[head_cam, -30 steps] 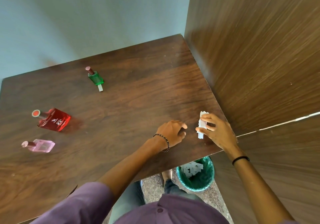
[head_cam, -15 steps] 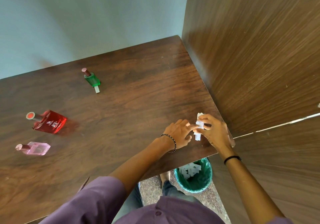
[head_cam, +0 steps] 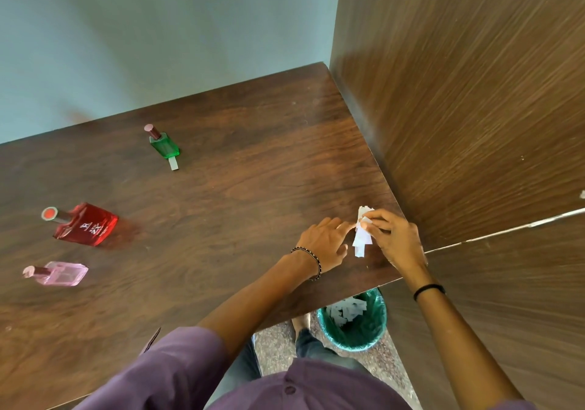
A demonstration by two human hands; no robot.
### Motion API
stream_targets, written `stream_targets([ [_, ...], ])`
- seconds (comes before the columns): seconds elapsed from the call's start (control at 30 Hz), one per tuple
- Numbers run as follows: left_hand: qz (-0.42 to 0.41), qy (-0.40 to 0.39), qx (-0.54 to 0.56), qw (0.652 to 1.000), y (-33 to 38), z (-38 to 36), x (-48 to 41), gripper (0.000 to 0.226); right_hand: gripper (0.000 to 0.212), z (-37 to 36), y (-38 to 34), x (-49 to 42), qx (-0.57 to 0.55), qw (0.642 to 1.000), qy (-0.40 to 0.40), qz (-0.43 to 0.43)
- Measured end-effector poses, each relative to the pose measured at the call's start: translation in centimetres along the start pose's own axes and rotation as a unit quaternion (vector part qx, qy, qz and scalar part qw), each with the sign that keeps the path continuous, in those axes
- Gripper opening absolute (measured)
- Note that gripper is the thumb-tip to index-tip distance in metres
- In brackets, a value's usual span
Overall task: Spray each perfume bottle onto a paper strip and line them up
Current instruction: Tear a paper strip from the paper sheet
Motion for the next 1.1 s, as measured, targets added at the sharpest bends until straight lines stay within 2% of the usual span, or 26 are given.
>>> stream_targets([
  [0.27,-0.107,0.014,-0.108,0.988,0.8,-0.5,-0.3,0.040,0.012,-0.4,-0.4,0.2,-0.021,1.000,0.020,0.007],
  [0.43,-0.073,0.016,-0.114,0.991,0.9,-0.8,-0.7,0.046,0.008,-0.5,-1.0,0.0,-0.058,0.998,0.019,0.012],
  [0.63,-0.033,-0.011,-0.145,0.989,1.1,-0.8,-0.8,0.054,0.005,-2.0,-1.3,0.7,-0.010,0.998,0.056,0.035],
  [0.9,-0.034,-0.045,-0.187,0.981,0.9,-1.6,-0.7,0.062,0.012,-4.2,-2.6,2.4,0.001,0.983,0.179,-0.040],
  [1.1,-0.039,-0.048,-0.202,0.977,1.1,-1.5,-0.6,0.060,0.014,-4.3,-2.7,2.6,0.015,0.984,0.174,-0.046],
])
Point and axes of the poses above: each hand's wrist, its own x-axis away from the middle knuckle, its own z-axis out of the back of the hand, y = z × x, the point moved 1 cm from there along -x, towards the middle knuckle, and after that the axes turned 1 degree about -z, right-handed, at the moved point
